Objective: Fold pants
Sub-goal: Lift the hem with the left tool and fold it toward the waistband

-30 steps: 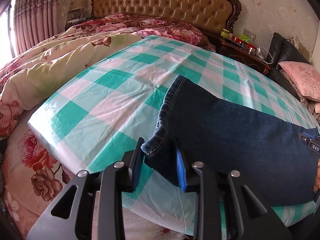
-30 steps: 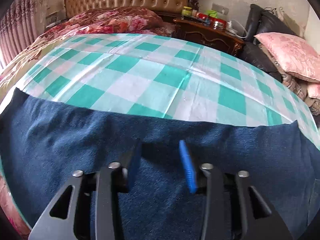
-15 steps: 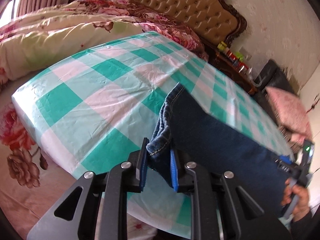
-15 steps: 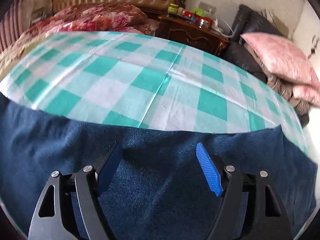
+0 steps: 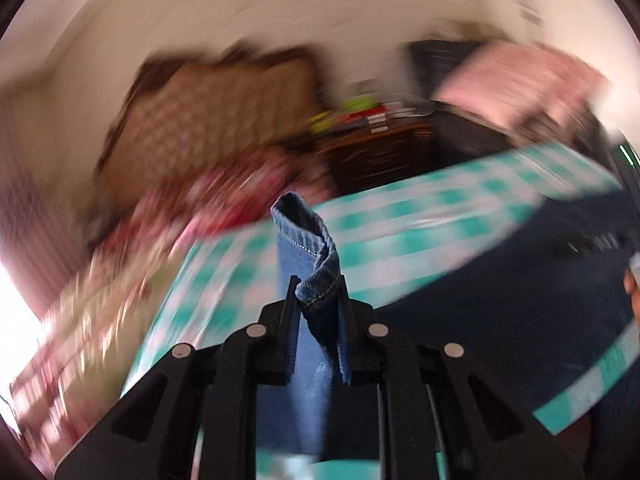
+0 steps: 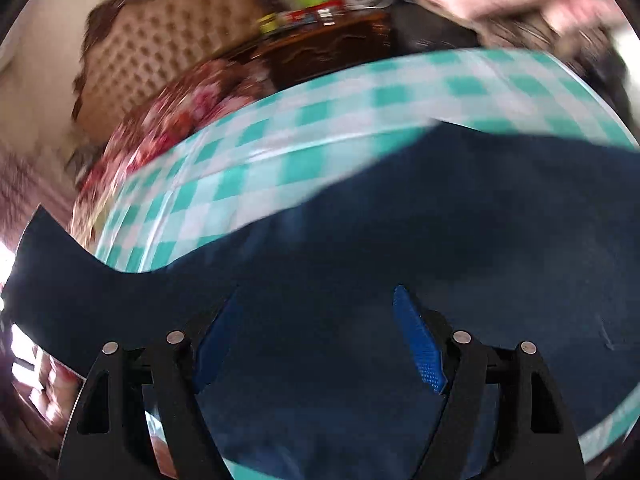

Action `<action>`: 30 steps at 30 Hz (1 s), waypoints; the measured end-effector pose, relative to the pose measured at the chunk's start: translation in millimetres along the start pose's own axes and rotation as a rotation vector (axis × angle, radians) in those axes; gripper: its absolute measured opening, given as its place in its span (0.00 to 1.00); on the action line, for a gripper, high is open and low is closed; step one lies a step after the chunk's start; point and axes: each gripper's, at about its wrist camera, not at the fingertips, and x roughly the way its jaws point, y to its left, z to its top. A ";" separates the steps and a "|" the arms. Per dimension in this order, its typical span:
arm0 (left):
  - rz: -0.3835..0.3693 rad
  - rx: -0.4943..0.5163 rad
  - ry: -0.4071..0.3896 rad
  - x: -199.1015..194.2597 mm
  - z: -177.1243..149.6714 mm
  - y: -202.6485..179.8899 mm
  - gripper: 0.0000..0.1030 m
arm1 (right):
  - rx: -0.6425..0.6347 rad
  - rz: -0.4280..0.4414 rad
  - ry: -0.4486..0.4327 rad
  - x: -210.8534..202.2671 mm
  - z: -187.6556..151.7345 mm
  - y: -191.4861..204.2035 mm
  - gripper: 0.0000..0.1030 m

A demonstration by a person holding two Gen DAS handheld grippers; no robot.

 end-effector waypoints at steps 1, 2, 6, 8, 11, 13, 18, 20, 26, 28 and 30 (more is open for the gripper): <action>-0.031 0.063 -0.027 -4.8 2.7 -40.9 0.16 | 0.029 -0.011 -0.003 -6.5 -1.5 -16.5 0.71; -0.079 0.109 -0.044 -7.0 1.1 -80.3 0.16 | 0.047 -0.018 -0.004 -9.2 -2.6 -26.8 0.71; -0.216 0.205 0.028 14.2 -29.5 -196.2 0.41 | 0.125 -0.045 0.016 -17.4 -10.8 -73.5 0.71; -0.264 0.198 0.044 14.7 -42.2 -214.0 0.55 | 0.139 -0.045 0.023 -19.7 -14.3 -87.6 0.71; -0.301 0.133 0.033 5.7 -48.4 -200.0 0.60 | 0.145 -0.029 0.039 -17.0 -16.9 -93.9 0.71; -0.303 0.016 0.040 5.4 -49.7 -165.9 0.62 | 0.151 0.023 0.067 -8.5 -17.4 -91.0 0.71; -0.153 -0.457 0.137 29.9 -92.9 -7.8 0.62 | 0.081 0.169 0.170 21.0 -20.3 -54.2 0.70; 0.014 -0.645 0.209 45.3 -135.2 76.8 0.53 | 0.029 0.156 0.179 29.4 -19.3 -36.6 0.70; 0.204 -0.767 0.326 79.2 -206.0 205.6 0.49 | -0.078 0.080 0.164 53.4 -5.9 1.5 0.70; 0.209 -0.740 0.360 92.3 -215.2 220.2 0.49 | -0.105 0.039 0.153 59.7 -1.6 10.0 0.69; 0.186 -0.726 0.372 99.1 -218.2 223.1 0.49 | -0.123 0.037 0.151 62.9 0.8 14.2 0.67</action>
